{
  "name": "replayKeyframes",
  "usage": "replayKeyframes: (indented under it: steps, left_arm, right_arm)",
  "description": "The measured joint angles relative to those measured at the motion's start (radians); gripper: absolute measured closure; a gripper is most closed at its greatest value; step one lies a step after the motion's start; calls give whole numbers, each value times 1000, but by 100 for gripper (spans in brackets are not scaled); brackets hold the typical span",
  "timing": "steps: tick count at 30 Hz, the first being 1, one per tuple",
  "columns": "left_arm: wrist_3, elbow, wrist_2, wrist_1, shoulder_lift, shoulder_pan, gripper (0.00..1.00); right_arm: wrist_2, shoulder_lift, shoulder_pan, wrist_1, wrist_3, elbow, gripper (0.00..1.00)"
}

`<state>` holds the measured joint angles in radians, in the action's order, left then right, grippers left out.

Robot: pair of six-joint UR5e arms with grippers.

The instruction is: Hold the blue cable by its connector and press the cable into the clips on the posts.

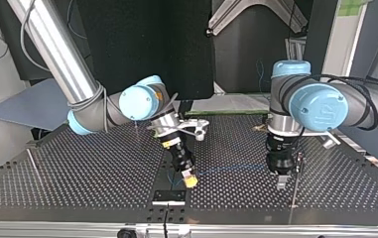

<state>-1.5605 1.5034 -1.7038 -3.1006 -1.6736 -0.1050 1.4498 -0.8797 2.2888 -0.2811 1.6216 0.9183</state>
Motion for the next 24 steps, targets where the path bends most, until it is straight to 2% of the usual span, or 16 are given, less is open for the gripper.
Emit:
replayKeyframes:
  steps: [10,11,12,13,14,15,16,24]
  left_arm:
    - [7,0,-5,16,0,-6,2]
    - [8,0,-10,19,0,-8,5]
    - [9,0,-15,21,0,-10,38]
    - [10,0,-21,23,0,-11,38]
    - [14,0,-29,24,0,-14,60]
    - [18,0,-36,25,0,-15,60]
    - [22,0,-42,25,1,-17,100]
    - [63,9,-88,52,3,-35,100]
  right_arm:
    - [0,0,0,0,0,0,100]
    - [-1,0,0,0,0,0,100]
    - [-1,0,0,1,0,0,100]
    - [-1,0,0,1,0,0,100]
    - [-1,0,0,1,0,0,100]
    - [-1,0,0,1,0,0,100]
    - [-1,0,0,1,0,0,100]
    - [0,0,0,2,0,0,100]
